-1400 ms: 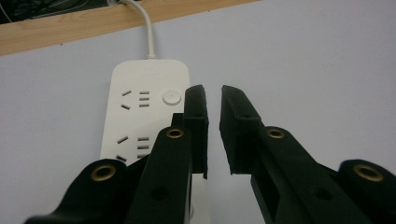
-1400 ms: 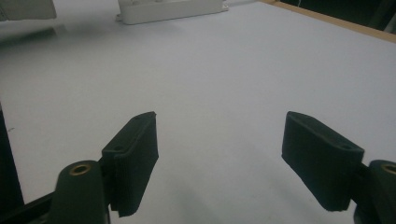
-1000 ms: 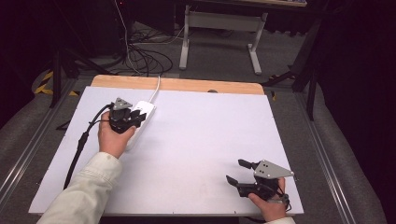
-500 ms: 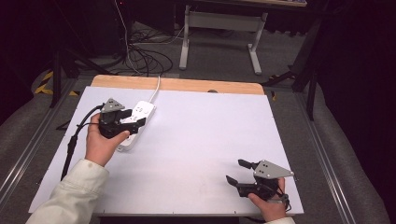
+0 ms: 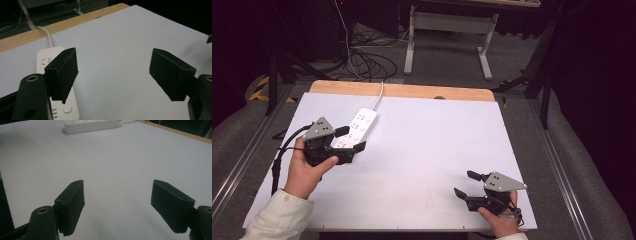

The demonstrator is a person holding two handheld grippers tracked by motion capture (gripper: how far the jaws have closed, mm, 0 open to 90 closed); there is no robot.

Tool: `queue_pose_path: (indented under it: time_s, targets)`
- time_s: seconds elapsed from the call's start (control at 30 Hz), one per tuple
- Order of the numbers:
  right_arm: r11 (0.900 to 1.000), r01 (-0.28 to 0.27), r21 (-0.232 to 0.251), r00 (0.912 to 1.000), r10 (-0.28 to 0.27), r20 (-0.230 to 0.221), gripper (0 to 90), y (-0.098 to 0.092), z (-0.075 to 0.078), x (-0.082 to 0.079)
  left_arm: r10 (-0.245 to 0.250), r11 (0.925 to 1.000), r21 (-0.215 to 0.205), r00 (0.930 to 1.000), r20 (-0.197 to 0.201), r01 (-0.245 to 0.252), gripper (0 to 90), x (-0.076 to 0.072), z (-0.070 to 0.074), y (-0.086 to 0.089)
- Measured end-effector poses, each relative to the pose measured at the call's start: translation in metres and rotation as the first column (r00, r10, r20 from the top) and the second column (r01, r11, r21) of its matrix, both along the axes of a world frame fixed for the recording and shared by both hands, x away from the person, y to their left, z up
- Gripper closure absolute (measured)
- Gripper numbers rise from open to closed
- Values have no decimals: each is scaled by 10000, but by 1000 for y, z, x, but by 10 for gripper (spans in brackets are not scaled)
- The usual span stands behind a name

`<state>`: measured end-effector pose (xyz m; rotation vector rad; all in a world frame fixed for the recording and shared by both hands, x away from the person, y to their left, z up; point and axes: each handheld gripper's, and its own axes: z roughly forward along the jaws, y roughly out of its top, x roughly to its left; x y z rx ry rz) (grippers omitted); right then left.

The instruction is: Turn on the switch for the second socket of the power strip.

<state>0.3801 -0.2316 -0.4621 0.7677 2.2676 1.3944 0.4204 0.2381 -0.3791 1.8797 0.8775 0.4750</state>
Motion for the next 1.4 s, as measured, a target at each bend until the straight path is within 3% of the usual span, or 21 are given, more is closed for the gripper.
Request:
queue_pose_path:
  time_s: [0.3, 0.63, 0.9, 1.03, 1.13, 1.27, 1.4]
  targets:
    - [10000, -20, 12, 10000, 20, 13, 272, 0, 0, 0, -581, 9975, -406, 9983, -53, 578, 225, -28, -11, 12]
    - [10000, -21, 16, 10000, 21, 2, 272, 0, 0, -1, -635, 9978, -179, 9976, 261, 640, 221, -50, -35, 20]
    - [10000, -8, 13, 10000, 8, -5, 272, 0, 0, -1, -535, 9984, -171, 9979, 360, 541, 221, -63, -58, 29]
    - [10000, -20, 51, 10000, 20, -36, 272, -1, 0, 0, -307, 9989, -346, 9994, 181, 313, 210, -68, -71, 36]
    - [10000, -13, 48, 10000, 14, -57, 271, -1, -1, 0, -298, 9965, -785, 9996, -17, 296, 209, -70, -79, 40]
    - [10000, 9, 65, 10000, -9, -71, 271, -1, -1, 0, -344, 9955, -891, 9993, -148, 330, 196, -71, -88, 45]
    - [10000, 13, 75, 9999, -12, -110, 270, -1, -1, 0, -287, 9983, -504, 9995, -152, 279, 190, -73, -97, 47]
